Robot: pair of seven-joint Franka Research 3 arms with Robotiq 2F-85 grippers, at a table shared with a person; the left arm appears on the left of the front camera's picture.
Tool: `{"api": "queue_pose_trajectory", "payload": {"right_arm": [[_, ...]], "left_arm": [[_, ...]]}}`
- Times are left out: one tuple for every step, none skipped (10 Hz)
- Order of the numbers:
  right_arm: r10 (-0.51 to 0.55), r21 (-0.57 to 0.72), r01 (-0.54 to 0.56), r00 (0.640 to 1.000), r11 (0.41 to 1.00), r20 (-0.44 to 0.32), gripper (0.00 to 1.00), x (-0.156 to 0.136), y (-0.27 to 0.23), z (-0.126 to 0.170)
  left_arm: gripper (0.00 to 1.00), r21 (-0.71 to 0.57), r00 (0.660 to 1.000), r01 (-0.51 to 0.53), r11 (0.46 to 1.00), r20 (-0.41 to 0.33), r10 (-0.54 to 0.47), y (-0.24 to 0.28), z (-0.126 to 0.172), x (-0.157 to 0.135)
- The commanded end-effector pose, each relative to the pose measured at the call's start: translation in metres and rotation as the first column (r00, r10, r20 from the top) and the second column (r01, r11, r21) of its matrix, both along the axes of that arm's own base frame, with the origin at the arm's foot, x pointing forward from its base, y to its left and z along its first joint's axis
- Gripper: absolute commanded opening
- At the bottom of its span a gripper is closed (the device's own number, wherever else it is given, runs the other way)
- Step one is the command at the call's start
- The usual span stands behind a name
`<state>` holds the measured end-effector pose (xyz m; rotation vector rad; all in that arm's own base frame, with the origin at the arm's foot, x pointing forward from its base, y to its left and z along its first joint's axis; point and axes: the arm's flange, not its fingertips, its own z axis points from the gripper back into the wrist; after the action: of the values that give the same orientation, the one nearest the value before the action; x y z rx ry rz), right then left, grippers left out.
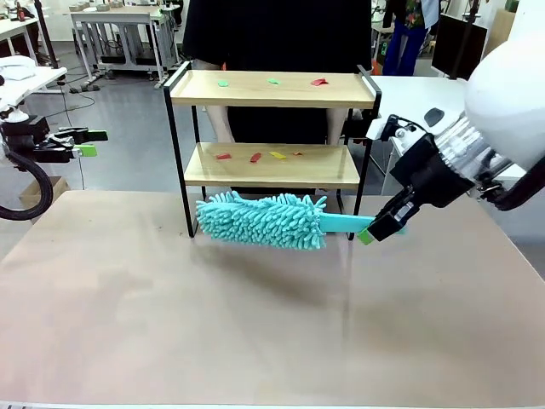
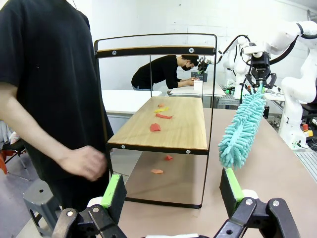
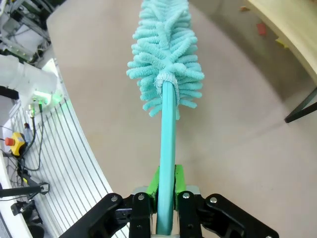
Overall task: Clean the shelf.
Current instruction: Clean the specific section of the Shelf indicated by the human with the Duster.
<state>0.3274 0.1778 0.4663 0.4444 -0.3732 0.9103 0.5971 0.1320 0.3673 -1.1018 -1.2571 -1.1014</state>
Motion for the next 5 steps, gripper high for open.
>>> {"api": "queue_pose_trajectory", "payload": {"right_arm": [[0.0,-0.022,0.001,1.0,1.0,0.029,0.12,0.002,-0.016,0.01],[0.0,-0.022,0.001,1.0,1.0,0.029,0.12,0.002,-0.016,0.01],[0.0,-0.022,0.001,1.0,1.0,0.029,0.12,0.002,-0.016,0.01],[0.017,-0.019,-0.016,1.0,1.0,0.016,0.12,0.003,-0.013,0.005],[-0.039,-0.007,0.039,0.999,0.999,-0.002,0.12,-0.001,0.012,-0.008]], "left_arm": [[1.0,0.003,1.0,0.003,1.0,0.01,-0.003,-0.001,0.002,-0.002],[1.0,0.003,1.0,0.003,1.0,0.01,-0.003,-0.001,0.002,-0.002],[1.0,0.003,1.0,0.003,1.0,0.01,-0.003,-0.001,0.002,-0.002],[1.0,0.003,1.0,0.003,1.0,0.01,-0.003,-0.001,0.002,-0.002],[1.0,0.003,1.0,0.003,1.0,0.01,-0.003,-0.001,0.002,-0.002]]}}
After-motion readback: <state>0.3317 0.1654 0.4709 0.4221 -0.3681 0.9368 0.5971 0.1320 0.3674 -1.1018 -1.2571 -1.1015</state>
